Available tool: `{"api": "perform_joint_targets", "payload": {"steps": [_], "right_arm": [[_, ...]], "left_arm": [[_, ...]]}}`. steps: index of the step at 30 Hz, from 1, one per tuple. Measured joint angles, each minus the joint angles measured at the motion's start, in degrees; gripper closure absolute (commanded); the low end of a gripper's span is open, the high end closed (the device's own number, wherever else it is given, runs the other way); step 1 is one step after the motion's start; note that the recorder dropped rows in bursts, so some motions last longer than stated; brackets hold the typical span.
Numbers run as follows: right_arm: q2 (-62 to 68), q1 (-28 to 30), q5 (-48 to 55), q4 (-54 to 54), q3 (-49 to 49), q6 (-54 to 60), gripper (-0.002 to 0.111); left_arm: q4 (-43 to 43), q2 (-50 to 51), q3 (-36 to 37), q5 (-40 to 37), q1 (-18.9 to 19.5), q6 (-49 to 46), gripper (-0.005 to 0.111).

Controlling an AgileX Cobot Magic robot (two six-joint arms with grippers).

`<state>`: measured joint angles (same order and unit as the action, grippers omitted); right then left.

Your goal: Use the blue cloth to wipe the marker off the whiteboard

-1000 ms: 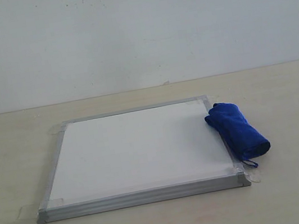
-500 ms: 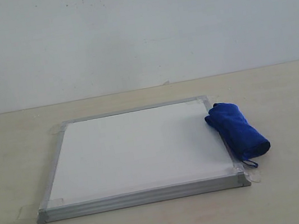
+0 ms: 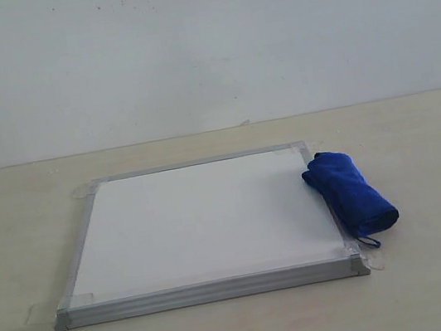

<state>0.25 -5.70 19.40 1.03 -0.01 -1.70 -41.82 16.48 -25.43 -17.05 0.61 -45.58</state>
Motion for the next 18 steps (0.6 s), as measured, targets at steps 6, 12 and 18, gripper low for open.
{"api": "perform_joint_targets", "payload": {"steps": [6, 12, 18], "right_arm": [[0.0, 0.0, 0.0, 0.0, 0.0, 0.0, 0.107], [0.0, 0.0, 0.0, 0.0, 0.0, 0.0, 0.107], [0.0, 0.0, 0.0, 0.0, 0.0, 0.0, 0.107]], "left_arm": [[-0.98, 0.0, 2.72, 4.25, 0.08, 13.35, 0.103], [-1.94, -1.22, 3.1, 5.15, 0.08, 23.47, 0.103], [15.06, -9.82, 10.15, 6.7, 0.08, 34.53, 0.103]]}}
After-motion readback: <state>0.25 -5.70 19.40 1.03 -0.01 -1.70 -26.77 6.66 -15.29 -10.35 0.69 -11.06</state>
